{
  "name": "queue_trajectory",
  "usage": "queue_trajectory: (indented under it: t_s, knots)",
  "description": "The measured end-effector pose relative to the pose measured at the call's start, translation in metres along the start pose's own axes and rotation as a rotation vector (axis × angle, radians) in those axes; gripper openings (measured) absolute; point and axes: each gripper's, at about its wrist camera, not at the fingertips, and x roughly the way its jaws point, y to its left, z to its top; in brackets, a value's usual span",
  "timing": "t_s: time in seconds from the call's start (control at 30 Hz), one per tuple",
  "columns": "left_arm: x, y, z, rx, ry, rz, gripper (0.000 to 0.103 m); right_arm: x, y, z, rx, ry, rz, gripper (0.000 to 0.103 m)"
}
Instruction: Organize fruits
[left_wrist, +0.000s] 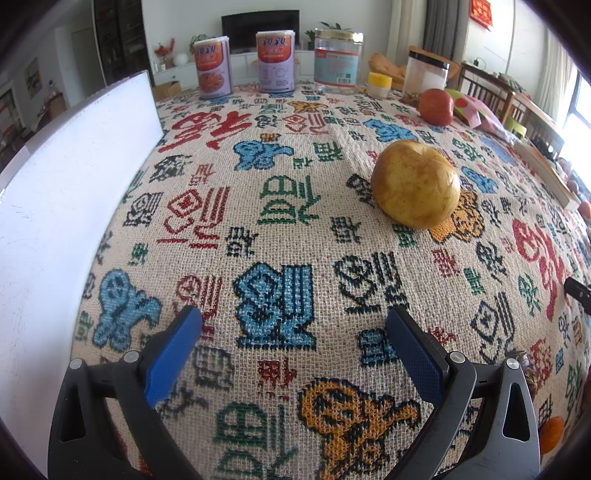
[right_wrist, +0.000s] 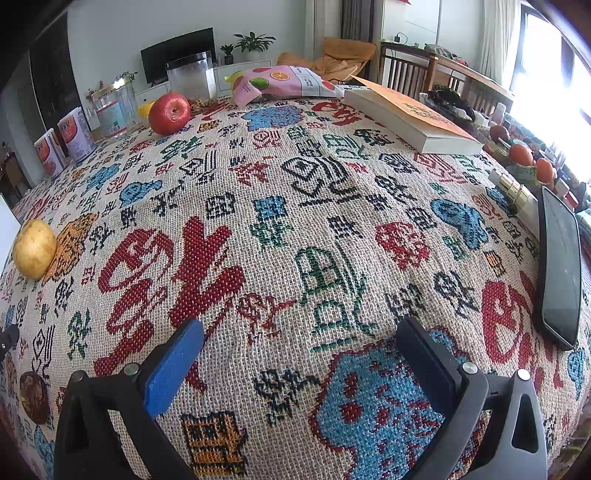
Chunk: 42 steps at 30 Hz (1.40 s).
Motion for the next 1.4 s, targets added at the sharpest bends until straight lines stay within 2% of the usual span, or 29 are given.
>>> queue_trajectory:
  t_s: [1.2, 1.27, 1.4]
  knots:
    - [0.0, 0.0, 0.0, -0.002, 0.0, -0.003, 0.101, 0.0, 0.0, 0.0, 0.0, 0.0, 0.001, 0.103]
    - [-0.001, 0.002, 0.001, -0.005, 0.0, -0.03, 0.1, 0.0, 0.0, 0.0, 0.0, -0.001, 0.001, 0.103]
    - [-0.013, 0.0, 0.007, -0.011, -0.006, -0.163, 0.1, 0.0, 0.0, 0.0, 0.0, -0.001, 0.001, 0.103]
